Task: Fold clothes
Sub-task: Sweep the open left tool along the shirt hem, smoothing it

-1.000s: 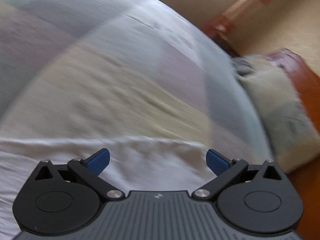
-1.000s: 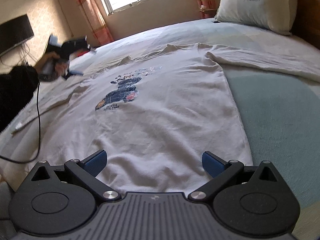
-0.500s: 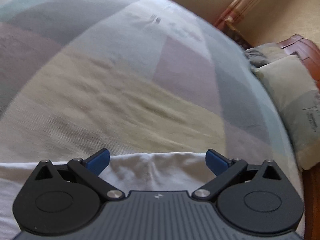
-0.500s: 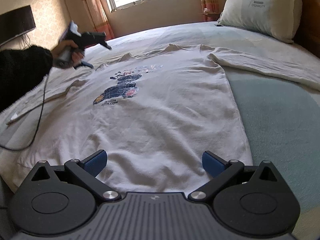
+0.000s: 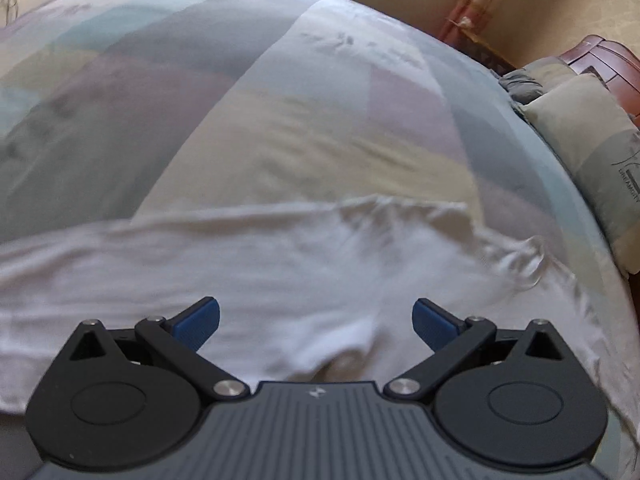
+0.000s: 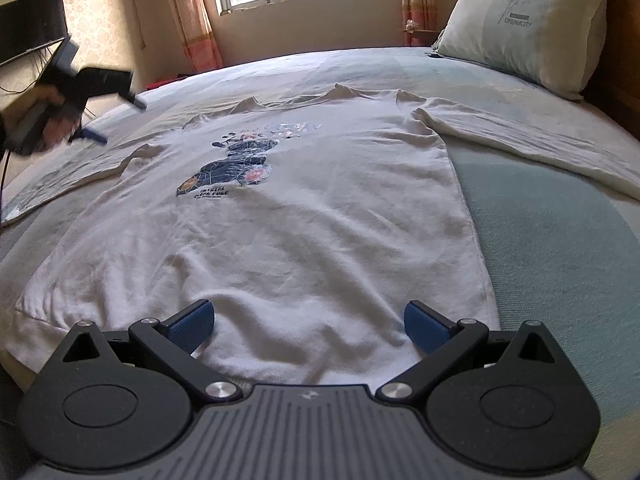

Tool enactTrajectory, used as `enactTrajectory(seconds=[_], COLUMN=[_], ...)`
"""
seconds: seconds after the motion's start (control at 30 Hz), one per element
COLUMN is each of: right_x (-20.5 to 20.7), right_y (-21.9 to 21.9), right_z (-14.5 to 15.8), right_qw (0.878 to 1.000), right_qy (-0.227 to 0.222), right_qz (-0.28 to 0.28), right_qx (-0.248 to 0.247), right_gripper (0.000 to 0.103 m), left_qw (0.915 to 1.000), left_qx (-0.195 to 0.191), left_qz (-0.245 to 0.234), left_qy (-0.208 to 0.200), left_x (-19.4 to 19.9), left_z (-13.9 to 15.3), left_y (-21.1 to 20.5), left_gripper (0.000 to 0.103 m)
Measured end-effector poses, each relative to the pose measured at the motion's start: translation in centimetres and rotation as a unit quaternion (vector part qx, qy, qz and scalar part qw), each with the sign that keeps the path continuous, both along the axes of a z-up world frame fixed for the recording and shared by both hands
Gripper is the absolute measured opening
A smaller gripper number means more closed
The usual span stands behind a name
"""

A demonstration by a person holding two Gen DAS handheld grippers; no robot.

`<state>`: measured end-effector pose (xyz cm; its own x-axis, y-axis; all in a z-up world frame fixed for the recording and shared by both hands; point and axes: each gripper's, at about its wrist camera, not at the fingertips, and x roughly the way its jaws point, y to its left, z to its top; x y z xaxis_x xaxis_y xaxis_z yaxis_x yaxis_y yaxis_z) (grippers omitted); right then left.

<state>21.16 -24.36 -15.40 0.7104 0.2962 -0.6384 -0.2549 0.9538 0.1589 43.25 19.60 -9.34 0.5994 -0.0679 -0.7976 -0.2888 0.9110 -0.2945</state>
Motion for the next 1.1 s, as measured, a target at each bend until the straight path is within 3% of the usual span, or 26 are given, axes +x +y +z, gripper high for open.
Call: enactTrajectory(seconds=[0.2,0.47,0.57,0.8,0.9,1.03,1.1], right_x=[-0.1,-0.2,-0.1,-0.1,0.0,0.0,0.0], right_y=[1.2,1.2,1.3,1.5,1.5,1.6,1.6], right_z=[-0.4,-0.5,-0.5,-0.5,-0.4,-0.4,-0.4], right_qw=[0.999,0.999,0.999,0.998,0.998,0.998,0.998], right_qy=[-0.011,-0.018,-0.019,-0.017,-0.017,-0.016,-0.017], right_qz=[-0.001,-0.006,-0.008,-0.011,-0.01,-0.011,-0.01], right_qx=[-0.045,-0.049,-0.05,-0.054,-0.053,-0.053,-0.053], right_gripper=[0.103,0.103,0.103,0.103,0.103,0.103,0.103], left_qw=[0.9994,0.9981,0.9971,0.9975,0.9932,0.9932,0.9934], left_qx=[-0.005,0.028,0.012,-0.002,0.03,0.043,0.057], left_qz=[0.025,0.021,0.065,0.025,0.053,0.092,0.074], left_qy=[-0.023,-0.05,-0.038,-0.066,-0.099,-0.057,-0.066], left_x=[-3.0,-4.7,-5.6,-9.4,-9.5,-9.5,-10.6], left_z=[-3.6,-1.8,-2.9,-2.7,-1.7,-3.8,-4.1], left_y=[0.0,2.1,4.4,5.0,6.9,8.7,8.1], left_gripper=[0.102,0.102,0.102,0.102,0.102,0.101,0.102])
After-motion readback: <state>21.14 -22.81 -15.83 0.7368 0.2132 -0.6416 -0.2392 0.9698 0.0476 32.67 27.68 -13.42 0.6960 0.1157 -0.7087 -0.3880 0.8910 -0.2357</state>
